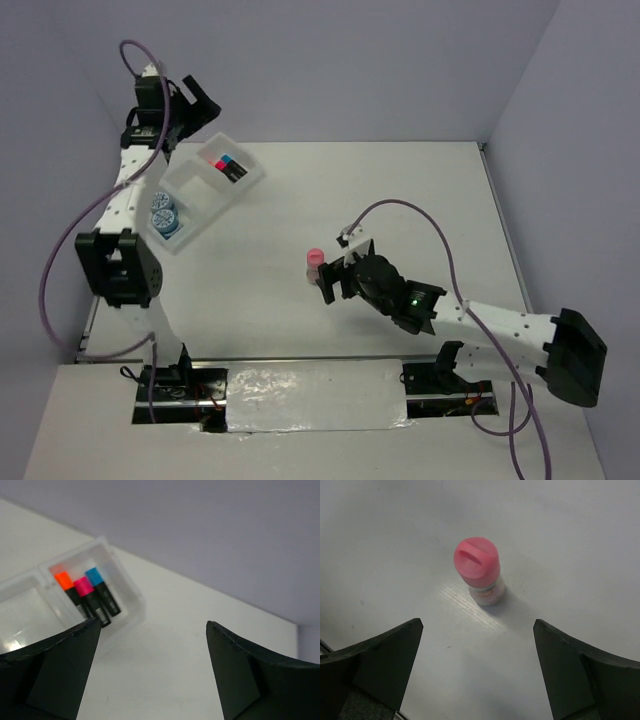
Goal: Sort the stationery into containers
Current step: Pick up the stationery from the center of the board.
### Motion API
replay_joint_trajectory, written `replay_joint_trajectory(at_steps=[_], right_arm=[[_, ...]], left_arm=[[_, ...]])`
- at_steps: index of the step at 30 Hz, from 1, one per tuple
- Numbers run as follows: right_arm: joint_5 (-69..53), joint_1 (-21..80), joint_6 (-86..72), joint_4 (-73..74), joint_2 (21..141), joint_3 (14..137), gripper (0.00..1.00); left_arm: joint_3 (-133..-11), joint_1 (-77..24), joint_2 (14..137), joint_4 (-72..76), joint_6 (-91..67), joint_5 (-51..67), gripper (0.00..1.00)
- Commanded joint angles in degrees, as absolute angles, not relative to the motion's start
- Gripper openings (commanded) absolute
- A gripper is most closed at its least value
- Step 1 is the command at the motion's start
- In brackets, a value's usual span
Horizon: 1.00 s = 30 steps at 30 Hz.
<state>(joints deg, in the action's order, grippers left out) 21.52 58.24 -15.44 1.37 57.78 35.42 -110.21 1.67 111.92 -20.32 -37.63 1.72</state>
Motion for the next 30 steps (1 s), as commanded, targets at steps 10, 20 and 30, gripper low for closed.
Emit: replay_joint_trajectory(at_steps=[10, 20, 30], right_arm=[[16.4, 54.1, -9.3, -28.0, 76.6, 32.8, 0.96], [17.8, 53.1, -8.3, -28.7, 89.5, 38.9, 0.66], [18.6, 53.2, -8.7, -33.2, 86.2, 34.7, 0.14]], left_arm=[[-80.5, 1.0, 64.1, -20.6, -31.8, 14.7, 0.99], [-75.7, 1.0, 56.1, -28.8, -23.5, 15.0, 0.99], [-65.8, 0.6, 55.2, -23.4, -22.7, 23.7, 0.99]])
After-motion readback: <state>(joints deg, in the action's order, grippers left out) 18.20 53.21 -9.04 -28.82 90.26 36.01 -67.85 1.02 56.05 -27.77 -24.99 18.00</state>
